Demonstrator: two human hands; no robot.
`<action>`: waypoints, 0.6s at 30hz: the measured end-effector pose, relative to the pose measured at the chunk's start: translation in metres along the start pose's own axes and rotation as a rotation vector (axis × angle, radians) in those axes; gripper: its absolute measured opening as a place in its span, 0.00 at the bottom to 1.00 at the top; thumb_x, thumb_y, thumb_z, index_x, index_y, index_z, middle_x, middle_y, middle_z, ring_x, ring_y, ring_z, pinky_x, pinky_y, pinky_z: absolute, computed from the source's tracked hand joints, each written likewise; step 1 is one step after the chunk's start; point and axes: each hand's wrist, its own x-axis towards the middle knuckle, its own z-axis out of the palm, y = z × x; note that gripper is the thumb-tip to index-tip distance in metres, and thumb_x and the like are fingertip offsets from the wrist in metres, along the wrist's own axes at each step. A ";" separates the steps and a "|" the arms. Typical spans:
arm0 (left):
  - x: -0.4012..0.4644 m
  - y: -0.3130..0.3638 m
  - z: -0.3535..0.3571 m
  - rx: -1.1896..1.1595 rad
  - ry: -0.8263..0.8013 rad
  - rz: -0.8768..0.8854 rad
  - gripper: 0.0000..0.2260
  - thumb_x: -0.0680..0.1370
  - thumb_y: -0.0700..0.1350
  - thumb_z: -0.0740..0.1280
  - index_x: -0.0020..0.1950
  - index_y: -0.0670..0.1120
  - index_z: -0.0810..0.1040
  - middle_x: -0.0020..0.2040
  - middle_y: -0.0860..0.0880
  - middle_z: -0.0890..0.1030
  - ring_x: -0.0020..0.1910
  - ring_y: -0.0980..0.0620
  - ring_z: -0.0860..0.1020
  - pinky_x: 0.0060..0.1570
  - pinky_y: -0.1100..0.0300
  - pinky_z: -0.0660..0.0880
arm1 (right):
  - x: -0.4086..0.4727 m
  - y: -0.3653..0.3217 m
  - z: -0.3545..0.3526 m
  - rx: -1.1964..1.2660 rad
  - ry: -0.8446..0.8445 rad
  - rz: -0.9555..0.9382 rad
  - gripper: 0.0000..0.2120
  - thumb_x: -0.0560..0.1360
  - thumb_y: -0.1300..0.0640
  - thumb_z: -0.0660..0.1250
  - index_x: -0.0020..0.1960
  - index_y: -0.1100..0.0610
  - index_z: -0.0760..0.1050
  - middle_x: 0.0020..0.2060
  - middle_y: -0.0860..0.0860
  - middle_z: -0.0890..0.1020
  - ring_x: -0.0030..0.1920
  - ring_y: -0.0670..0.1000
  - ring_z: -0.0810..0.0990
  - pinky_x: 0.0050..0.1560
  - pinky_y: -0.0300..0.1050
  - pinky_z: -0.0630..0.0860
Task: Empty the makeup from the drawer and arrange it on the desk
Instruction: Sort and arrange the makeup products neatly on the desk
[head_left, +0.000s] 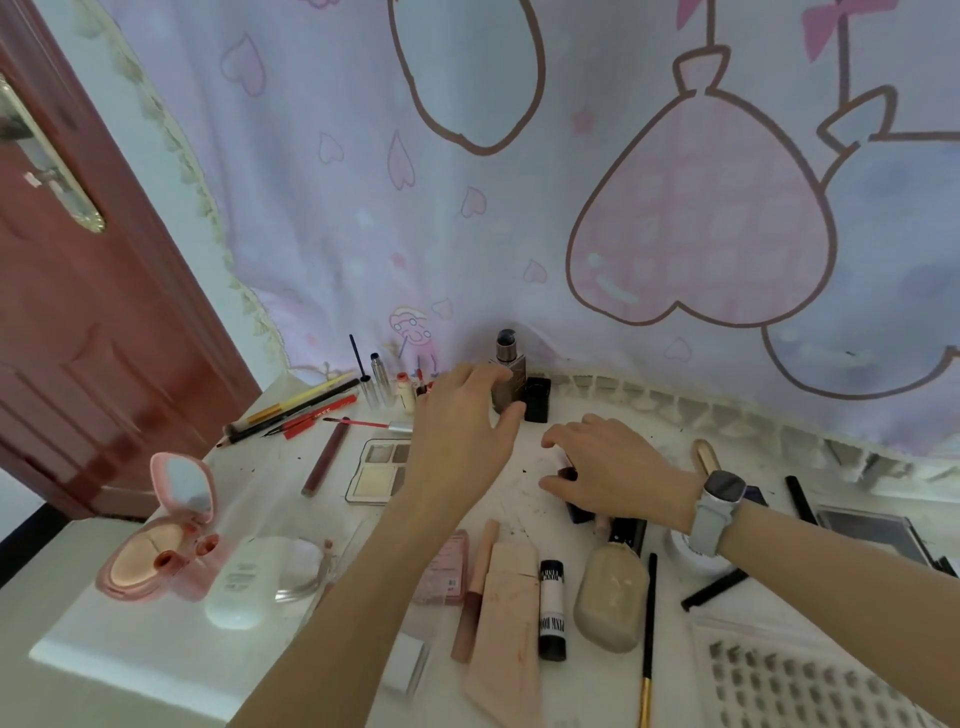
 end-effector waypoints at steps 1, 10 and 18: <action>-0.006 0.001 0.000 -0.010 0.014 0.018 0.12 0.75 0.44 0.67 0.58 0.44 0.77 0.52 0.47 0.78 0.52 0.47 0.75 0.54 0.48 0.71 | 0.000 -0.001 0.003 -0.003 -0.011 0.012 0.22 0.77 0.45 0.58 0.67 0.53 0.64 0.58 0.50 0.76 0.58 0.51 0.70 0.54 0.43 0.65; -0.036 0.001 0.000 0.071 -0.055 0.009 0.13 0.78 0.48 0.63 0.61 0.47 0.76 0.57 0.50 0.77 0.56 0.50 0.74 0.58 0.53 0.69 | 0.014 -0.003 0.005 0.325 0.035 0.124 0.13 0.76 0.55 0.60 0.56 0.61 0.76 0.51 0.57 0.78 0.49 0.54 0.75 0.51 0.45 0.70; -0.045 0.015 0.019 0.118 -0.449 0.055 0.16 0.81 0.47 0.54 0.68 0.46 0.68 0.65 0.48 0.71 0.63 0.51 0.70 0.59 0.59 0.67 | 0.033 0.007 0.009 0.576 0.204 0.198 0.13 0.74 0.57 0.66 0.57 0.60 0.72 0.52 0.55 0.78 0.48 0.52 0.76 0.48 0.43 0.72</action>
